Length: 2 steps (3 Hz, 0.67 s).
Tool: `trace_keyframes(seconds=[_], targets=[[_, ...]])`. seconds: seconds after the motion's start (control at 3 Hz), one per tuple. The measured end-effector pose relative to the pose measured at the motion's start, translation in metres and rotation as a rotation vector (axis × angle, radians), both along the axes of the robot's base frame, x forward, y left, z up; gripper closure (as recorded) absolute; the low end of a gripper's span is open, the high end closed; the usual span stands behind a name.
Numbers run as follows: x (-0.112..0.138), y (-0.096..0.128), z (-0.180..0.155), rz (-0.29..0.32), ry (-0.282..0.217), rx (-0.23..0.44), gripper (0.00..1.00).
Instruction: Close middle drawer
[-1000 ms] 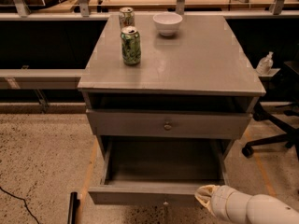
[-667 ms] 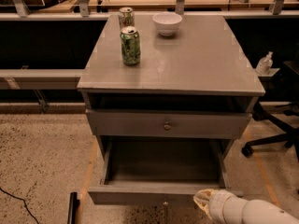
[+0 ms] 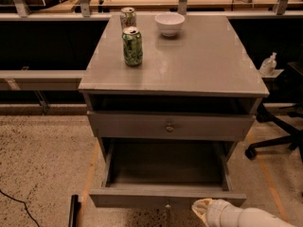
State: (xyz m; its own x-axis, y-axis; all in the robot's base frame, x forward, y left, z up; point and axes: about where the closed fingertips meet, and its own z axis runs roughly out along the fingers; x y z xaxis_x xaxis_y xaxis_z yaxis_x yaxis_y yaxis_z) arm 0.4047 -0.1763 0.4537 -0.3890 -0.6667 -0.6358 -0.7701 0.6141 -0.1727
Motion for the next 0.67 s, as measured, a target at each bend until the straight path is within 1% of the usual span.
trace_keyframes(seconds=[0.33,0.67], targets=[[0.004,0.006,-0.027,0.005,0.0,0.035,1.0],[0.015,0.011,-0.047,0.015,-0.036,0.059,1.0]])
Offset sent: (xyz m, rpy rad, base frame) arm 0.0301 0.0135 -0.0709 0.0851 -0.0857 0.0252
